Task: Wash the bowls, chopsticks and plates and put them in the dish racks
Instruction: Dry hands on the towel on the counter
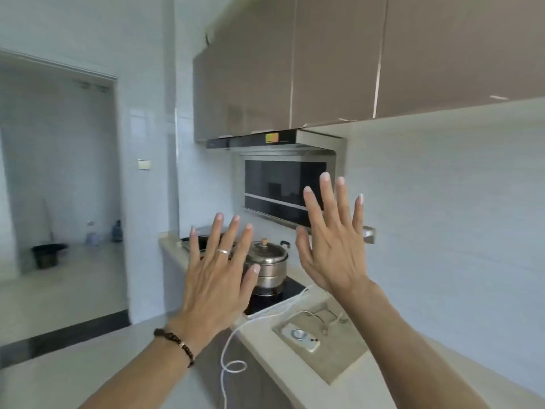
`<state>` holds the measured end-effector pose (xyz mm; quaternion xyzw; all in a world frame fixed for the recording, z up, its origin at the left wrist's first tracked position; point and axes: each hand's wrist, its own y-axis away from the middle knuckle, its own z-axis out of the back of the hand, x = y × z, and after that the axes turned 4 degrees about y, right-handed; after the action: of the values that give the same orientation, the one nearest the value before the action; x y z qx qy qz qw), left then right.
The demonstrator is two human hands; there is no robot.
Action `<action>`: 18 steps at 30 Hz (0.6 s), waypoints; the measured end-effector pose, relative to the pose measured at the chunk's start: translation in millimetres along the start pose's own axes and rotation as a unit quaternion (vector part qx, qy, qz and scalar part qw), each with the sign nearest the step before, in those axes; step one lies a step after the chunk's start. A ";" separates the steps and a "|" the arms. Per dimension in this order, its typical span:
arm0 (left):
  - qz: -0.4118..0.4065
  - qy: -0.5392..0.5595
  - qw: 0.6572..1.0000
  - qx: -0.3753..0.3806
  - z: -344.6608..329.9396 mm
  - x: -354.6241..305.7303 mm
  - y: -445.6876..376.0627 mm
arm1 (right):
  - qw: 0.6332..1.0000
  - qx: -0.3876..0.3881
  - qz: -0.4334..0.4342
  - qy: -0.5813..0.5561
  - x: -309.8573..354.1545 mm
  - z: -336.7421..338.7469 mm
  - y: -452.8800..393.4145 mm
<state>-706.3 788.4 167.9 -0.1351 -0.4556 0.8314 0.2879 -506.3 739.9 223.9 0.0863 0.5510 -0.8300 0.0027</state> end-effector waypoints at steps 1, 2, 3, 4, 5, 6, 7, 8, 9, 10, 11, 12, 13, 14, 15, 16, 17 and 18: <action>0.013 -0.029 0.999 0.000 2.0 34.5 4.7 | 1.000 -0.007 0.010 -0.026 29.2 -24.0 -14.8; 0.025 -0.061 0.998 -0.001 4.4 68.6 8.0 | 0.999 -0.013 0.019 -0.049 59.1 -48.0 -29.7; 0.039 -0.095 0.995 -0.004 7.8 102.2 10.2 | 0.997 -0.019 0.030 -0.071 89.5 -71.7 -45.0; 0.055 -0.130 0.990 -0.003 12.7 135.3 12.0 | 0.994 -0.025 0.043 -0.093 120.3 -94.5 -60.2; 0.076 -0.164 0.984 0.000 19.3 166.8 13.2 | 0.991 -0.030 0.057 -0.118 151.3 -115.9 -75.3; 0.094 -0.198 0.976 0.002 27.3 196.8 13.4 | 0.986 -0.036 0.070 -0.144 182.1 -135.4 -90.7; 0.109 -0.231 0.967 0.000 35.9 226.3 13.5 | 0.980 -0.043 0.086 -0.173 213.6 -153.0 -106.2; 0.121 -0.257 0.959 -0.004 44.5 253.7 16.1 | 0.973 -0.048 0.099 -0.204 244.0 -168.0 -118.8; 0.134 -0.280 0.951 -0.006 53.7 279.3 18.7 | 0.964 -0.054 0.109 -0.237 273.4 -180.8 -132.1; 0.146 -0.304 0.942 -0.008 63.6 303.8 20.4 | 0.953 -0.059 0.115 -0.273 303.2 -191.8 -146.7; 0.157 -0.329 0.931 -0.006 72.7 326.7 21.7 | 0.943 -0.060 0.118 -0.306 331.0 -200.7 -159.7; 0.168 -0.351 0.921 0.000 81.3 349.7 24.1 | 0.931 -0.061 0.126 -0.337 359.6 -209.8 -170.8; 0.182 -0.373 0.910 0.004 89.3 371.7 28.2 | 0.920 -0.060 0.137 -0.362 388.6 -218.7 -180.8; 0.194 -0.393 0.899 0.004 96.3 391.8 32.4 | 0.912 -0.062 0.147 -0.377 415.1 -226.7 -190.2; 0.203 -0.415 0.887 0.001 102.2 412.5 36.4 | 0.906 -0.065 0.156 -0.389 442.3 -235.1 -200.1; 0.212 -0.432 0.877 0.003 107.9 432.6 41.1 | 0.900 -0.065 0.165 -0.398 468.9 -243.4 -208.6; 0.219 -0.447 0.867 0.007 113.0 453.5 45.3 | 0.895 -0.063 0.172 -0.408 495.6 -252.0 -216.6; 0.225 -0.460 0.859 0.011 117.8 473.3 49.4 | 0.890 -0.061 0.175 -0.416 519.8 -259.8 -224.0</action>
<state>-1158.8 972.5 209.1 0.1674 -0.4843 0.8459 -0.1482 -1004.1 1112.8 254.4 -0.1721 0.5246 -0.7408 0.3826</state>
